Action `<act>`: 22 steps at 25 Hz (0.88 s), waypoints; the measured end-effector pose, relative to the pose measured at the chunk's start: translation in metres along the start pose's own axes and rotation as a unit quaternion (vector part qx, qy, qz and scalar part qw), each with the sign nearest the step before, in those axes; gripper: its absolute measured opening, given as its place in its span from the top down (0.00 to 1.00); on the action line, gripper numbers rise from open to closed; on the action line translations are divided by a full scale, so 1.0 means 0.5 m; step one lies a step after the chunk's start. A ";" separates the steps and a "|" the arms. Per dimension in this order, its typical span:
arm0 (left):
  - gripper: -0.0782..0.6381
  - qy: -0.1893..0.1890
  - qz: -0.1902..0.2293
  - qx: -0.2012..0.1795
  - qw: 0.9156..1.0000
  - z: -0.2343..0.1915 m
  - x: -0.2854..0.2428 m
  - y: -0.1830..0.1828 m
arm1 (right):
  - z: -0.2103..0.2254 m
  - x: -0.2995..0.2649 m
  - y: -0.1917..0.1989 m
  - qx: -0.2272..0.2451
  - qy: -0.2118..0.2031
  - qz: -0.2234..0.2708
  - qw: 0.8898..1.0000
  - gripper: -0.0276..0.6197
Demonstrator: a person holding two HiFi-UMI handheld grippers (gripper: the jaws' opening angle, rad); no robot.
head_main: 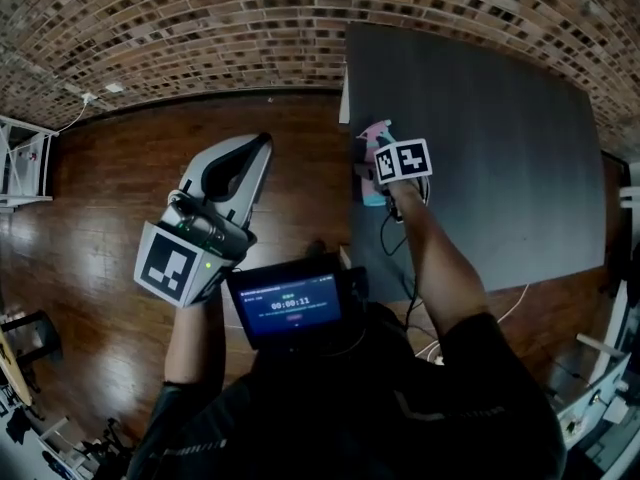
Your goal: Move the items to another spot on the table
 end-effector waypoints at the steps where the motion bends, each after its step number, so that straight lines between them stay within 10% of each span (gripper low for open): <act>1: 0.90 0.001 0.003 0.005 1.000 -0.012 -0.001 0.006 | 0.000 -0.004 -0.007 -0.002 -0.001 -0.007 1.000 0.39; 22: 0.90 0.026 0.030 0.032 0.999 -0.062 0.023 0.030 | 0.018 0.011 -0.019 0.005 0.025 -0.029 0.999 0.25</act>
Point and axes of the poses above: the fingertips, and each gripper's own axes: x backward along the fingers, z to its right, y out of its underside, the point moved 7 cm from there along x, backward along the fingers, and after that the axes turned 15 degrees about y, right-handed, at the moved point
